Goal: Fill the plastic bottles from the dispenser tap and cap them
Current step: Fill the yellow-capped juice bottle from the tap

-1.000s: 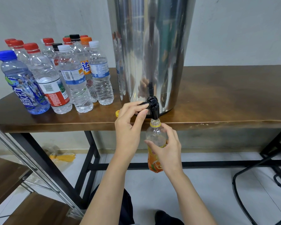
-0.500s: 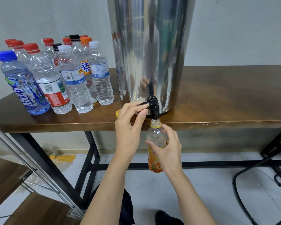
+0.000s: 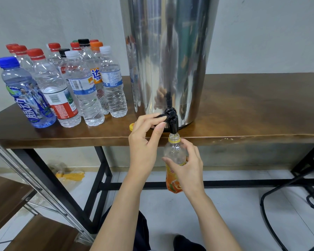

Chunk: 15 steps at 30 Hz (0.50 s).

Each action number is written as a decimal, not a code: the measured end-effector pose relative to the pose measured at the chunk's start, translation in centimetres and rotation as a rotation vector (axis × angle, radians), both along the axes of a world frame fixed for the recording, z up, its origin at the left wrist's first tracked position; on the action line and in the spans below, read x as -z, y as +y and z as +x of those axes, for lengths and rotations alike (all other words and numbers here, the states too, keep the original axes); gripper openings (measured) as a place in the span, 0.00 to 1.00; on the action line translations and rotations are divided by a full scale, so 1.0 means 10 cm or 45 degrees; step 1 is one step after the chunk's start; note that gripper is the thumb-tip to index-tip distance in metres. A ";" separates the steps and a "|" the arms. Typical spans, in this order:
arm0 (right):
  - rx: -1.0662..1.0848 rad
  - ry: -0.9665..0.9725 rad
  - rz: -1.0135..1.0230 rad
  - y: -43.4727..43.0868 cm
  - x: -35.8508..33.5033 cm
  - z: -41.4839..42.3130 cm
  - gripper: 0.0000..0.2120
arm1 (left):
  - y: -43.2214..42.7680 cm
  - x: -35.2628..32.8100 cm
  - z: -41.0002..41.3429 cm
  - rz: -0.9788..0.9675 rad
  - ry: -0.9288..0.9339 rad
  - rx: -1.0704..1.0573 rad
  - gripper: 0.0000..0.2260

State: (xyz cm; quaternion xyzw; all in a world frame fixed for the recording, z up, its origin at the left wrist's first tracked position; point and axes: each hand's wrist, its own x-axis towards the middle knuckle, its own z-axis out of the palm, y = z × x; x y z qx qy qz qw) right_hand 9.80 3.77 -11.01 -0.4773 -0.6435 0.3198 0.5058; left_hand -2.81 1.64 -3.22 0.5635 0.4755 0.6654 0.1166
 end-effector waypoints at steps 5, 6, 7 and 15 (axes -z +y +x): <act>0.005 -0.012 -0.003 0.00 -0.02 0.00 0.32 | -0.01 -0.01 0.01 -0.011 0.001 -0.006 0.07; 0.001 -0.011 -0.007 0.00 -0.02 0.00 0.32 | -0.01 -0.01 0.00 -0.008 0.002 -0.005 0.07; 0.000 -0.008 -0.009 0.00 -0.02 0.00 0.32 | -0.01 -0.01 0.00 -0.006 0.000 -0.004 0.07; 0.002 -0.001 0.005 0.01 -0.04 0.01 0.33 | 0.00 -0.03 0.01 0.002 -0.010 0.004 0.07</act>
